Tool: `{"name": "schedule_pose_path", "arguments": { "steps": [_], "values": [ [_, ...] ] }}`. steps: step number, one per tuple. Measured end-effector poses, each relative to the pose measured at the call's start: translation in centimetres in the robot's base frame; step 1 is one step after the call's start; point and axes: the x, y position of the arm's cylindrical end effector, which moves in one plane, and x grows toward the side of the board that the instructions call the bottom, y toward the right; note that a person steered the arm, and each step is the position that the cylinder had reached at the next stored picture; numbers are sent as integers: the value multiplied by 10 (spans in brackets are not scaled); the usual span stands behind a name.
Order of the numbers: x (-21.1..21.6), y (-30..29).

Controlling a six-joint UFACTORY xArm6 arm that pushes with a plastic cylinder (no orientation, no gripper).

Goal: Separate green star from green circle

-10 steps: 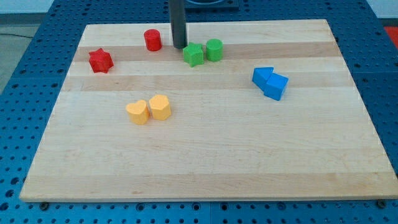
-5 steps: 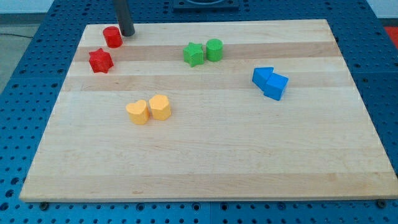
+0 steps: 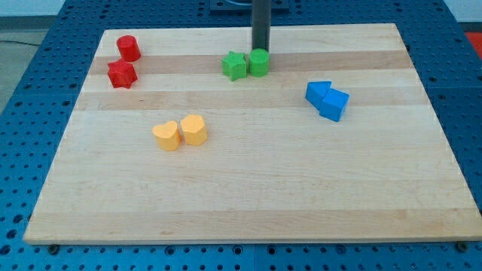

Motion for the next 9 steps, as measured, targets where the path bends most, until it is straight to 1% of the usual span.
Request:
{"name": "schedule_pose_path", "arguments": {
  "steps": [1, 2, 3, 4, 5, 6, 7, 8, 9],
  "values": [
    [32, -27],
    [55, -75],
    [54, -106],
    [23, -73],
    [8, -92],
    [28, -134],
    [61, -147],
    [75, -156],
    [81, -175]
  ]
}}
